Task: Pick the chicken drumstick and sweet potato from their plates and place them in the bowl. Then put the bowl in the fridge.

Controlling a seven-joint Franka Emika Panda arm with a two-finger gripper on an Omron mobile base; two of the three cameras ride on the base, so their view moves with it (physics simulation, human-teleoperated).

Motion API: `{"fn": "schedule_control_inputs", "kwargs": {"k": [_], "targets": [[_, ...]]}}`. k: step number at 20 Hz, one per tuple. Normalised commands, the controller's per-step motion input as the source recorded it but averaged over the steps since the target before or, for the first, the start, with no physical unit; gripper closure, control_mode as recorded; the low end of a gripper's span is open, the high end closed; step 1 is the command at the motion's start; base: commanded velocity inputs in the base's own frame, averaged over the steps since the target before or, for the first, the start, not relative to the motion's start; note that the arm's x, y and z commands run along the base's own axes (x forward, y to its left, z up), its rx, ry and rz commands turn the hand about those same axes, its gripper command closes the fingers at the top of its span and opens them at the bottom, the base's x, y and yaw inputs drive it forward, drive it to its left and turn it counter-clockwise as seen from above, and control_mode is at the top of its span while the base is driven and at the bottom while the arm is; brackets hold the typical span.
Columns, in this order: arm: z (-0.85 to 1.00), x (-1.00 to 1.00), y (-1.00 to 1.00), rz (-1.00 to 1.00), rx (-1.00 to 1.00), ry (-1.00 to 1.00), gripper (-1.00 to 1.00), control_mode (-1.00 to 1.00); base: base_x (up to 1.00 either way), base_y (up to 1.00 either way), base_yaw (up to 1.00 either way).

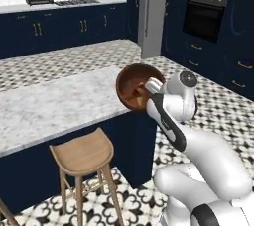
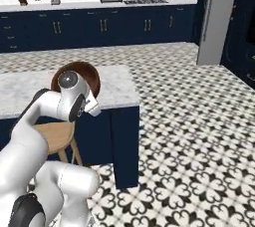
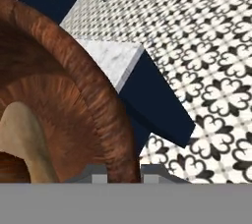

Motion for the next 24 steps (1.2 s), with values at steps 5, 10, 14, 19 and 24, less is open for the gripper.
{"fn": "schedule_control_inputs", "kwargs": {"k": [5, 10, 14, 19, 24], "targets": [[0.00, 0.00, 0.00, 0.00, 0.00, 0.00, 1.00, 1.00, 0.84, -1.00, -0.26], [0.00, 0.00, 0.00, 0.00, 0.00, 0.00, 1.00, 1.00, 0.97, -1.00, -0.20], [0.00, 0.00, 0.00, 0.00, 0.00, 0.00, 1.00, 1.00, 0.79, -1.00, -0.21], [0.00, 0.00, 0.00, 0.00, 0.00, 0.00, 1.00, 1.00, 1.00, -0.92, -0.01], [0.00, 0.00, 0.00, 0.00, 0.00, 0.00, 1.00, 1.00, 1.00, -0.61, 0.05]]}}
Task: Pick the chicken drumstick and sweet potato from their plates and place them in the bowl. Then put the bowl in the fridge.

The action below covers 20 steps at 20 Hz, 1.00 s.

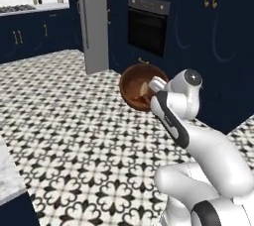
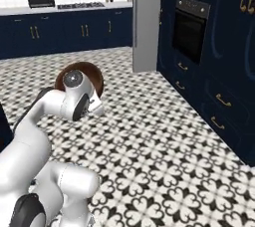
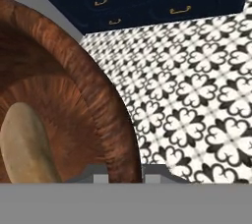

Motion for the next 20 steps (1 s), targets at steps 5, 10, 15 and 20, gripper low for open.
{"fn": "schedule_control_inputs", "kwargs": {"k": [5, 10, 15, 20], "targets": [[0.00, 0.00, 0.00, 0.00, 0.00, 0.00, 1.00, 1.00, 1.00, -0.20, 0.21], [0.00, 0.00, 0.00, 0.00, 0.00, 0.00, 1.00, 1.00, 1.00, 0.00, 0.24], [0.00, 0.00, 0.00, 0.00, 0.00, 0.00, 1.00, 1.00, 1.00, 0.01, 0.21], [0.00, 0.00, 0.00, 0.00, 0.00, 0.00, 1.00, 1.00, 1.00, 0.38, 0.02]]}}
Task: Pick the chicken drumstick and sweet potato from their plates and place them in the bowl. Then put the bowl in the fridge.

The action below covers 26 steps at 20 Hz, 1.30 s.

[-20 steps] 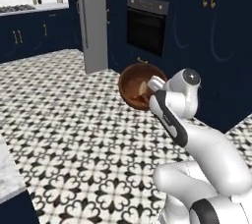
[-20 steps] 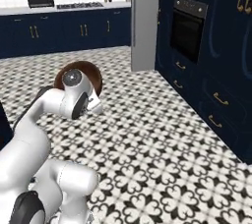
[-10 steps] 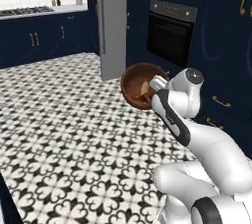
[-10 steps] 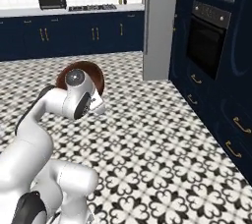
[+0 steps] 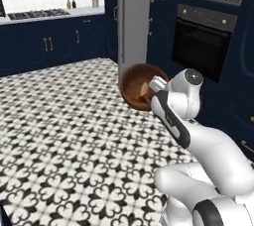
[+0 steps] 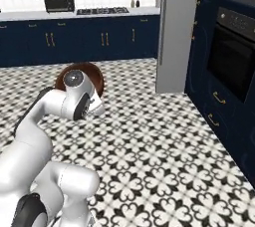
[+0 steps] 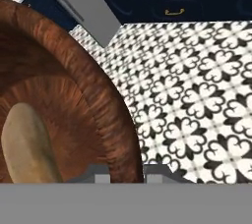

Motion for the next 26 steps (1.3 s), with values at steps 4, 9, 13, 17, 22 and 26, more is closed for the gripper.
{"fn": "schedule_control_inputs", "kwargs": {"k": [4, 9, 13, 17, 22, 26], "targets": [[0.00, 0.00, 0.00, 0.00, 0.00, 0.00, 1.00, 1.00, 1.00, 0.22, 0.00], [0.00, 0.00, 0.00, 0.00, 0.00, 0.00, 1.00, 1.00, 1.00, 0.00, 0.03], [0.00, 0.00, 0.00, 0.00, 0.00, 0.00, 1.00, 1.00, 1.00, 0.00, 0.00], [0.00, 0.00, 0.00, 0.00, 0.00, 0.00, 1.00, 1.00, 1.00, 0.01, 0.00], [0.00, 0.00, 0.00, 0.00, 0.00, 0.00, 1.00, 1.00, 1.00, 0.16, 0.00], [0.00, 0.00, 0.00, 0.00, 0.00, 0.00, 1.00, 1.00, 1.00, 0.24, 0.00]]}}
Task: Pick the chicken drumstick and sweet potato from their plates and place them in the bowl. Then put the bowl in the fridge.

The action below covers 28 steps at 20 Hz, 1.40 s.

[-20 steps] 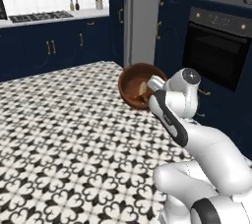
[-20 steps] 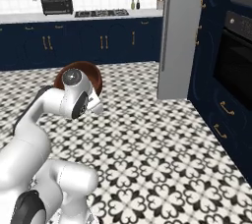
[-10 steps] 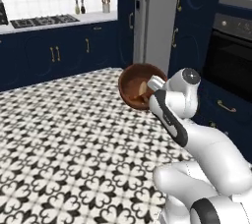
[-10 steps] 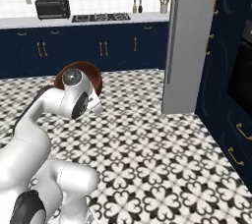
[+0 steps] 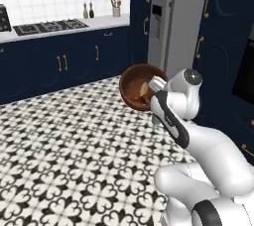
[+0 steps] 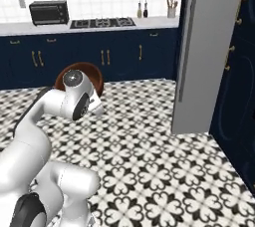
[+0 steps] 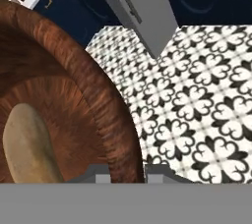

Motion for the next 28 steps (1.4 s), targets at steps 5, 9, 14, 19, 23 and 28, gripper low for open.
{"fn": "schedule_control_inputs", "kwargs": {"k": [5, 9, 14, 19, 23, 28], "targets": [[0.00, 0.00, 0.00, 0.00, 0.00, 0.00, 1.00, 1.00, 1.00, 0.16, 0.00], [0.00, 0.00, 0.00, 0.00, 0.00, 0.00, 1.00, 1.00, 1.00, 0.02, -0.01], [0.00, 0.00, 0.00, 0.00, 0.00, 0.00, 1.00, 1.00, 1.00, 0.13, -0.10], [0.00, 0.00, 0.00, 0.00, 0.00, 0.00, 1.00, 1.00, 1.00, 0.29, -0.16], [0.00, 0.00, 0.00, 0.00, 0.00, 0.00, 1.00, 1.00, 1.00, 0.51, -0.22], [0.00, 0.00, 0.00, 0.00, 0.00, 0.00, 1.00, 1.00, 1.00, 0.79, -0.58]]}}
